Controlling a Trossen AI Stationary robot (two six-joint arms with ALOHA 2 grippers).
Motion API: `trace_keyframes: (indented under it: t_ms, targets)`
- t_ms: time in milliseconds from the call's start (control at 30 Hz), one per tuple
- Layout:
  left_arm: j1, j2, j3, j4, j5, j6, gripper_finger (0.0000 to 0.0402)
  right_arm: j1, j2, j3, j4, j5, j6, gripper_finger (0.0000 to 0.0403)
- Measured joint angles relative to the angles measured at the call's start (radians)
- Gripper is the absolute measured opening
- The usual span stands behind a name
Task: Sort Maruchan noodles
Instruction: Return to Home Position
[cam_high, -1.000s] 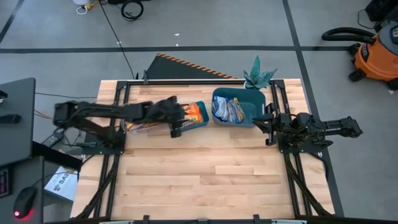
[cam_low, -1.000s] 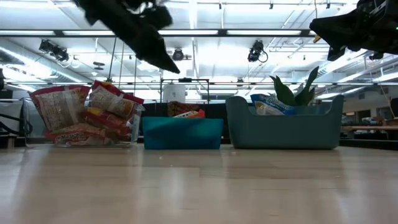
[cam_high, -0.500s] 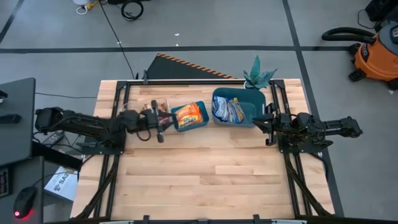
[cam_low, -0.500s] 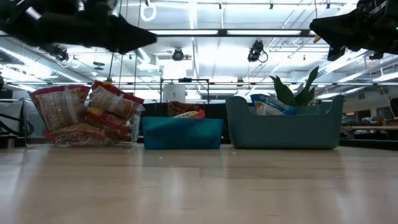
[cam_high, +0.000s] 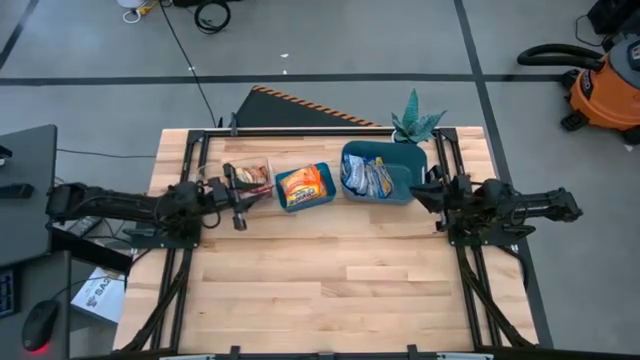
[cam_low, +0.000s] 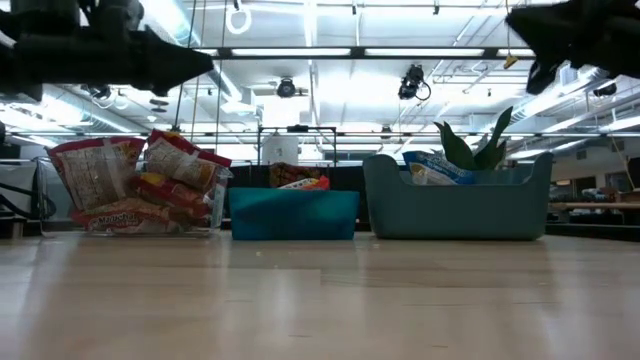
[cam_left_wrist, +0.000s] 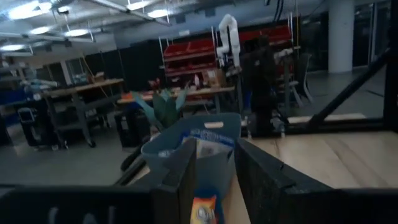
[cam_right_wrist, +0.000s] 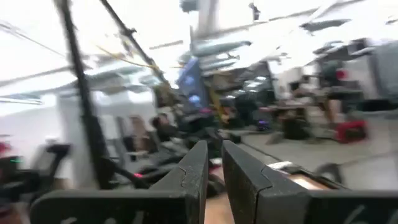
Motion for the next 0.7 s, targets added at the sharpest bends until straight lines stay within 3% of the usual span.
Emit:
trace_keyframes:
  t_ms: [200,333,500,700]
  targets:
    - [0.0,-0.292,-0.001,-0.326,0.029,-0.038,0.008,0.0,-0.069,-0.012,-0.026,-0.216,0.04,0.0055]
    - [0.0,-0.462,-0.006,-0.485,0.089,-0.08,0.0053,0.0,-0.065,-0.012,-0.046,-0.177,0.043,0.0055]
    - [0.0,-0.629,-0.086,-0.483,0.121,-0.123,0.0027,0.0,-0.059,-0.012,-0.075,-0.123,0.043,0.0055]
    - [0.0,-0.691,-0.095,-0.592,0.121,-0.249,0.0019,0.0,-0.059,-0.012,-0.07,-0.121,0.042,0.0055]
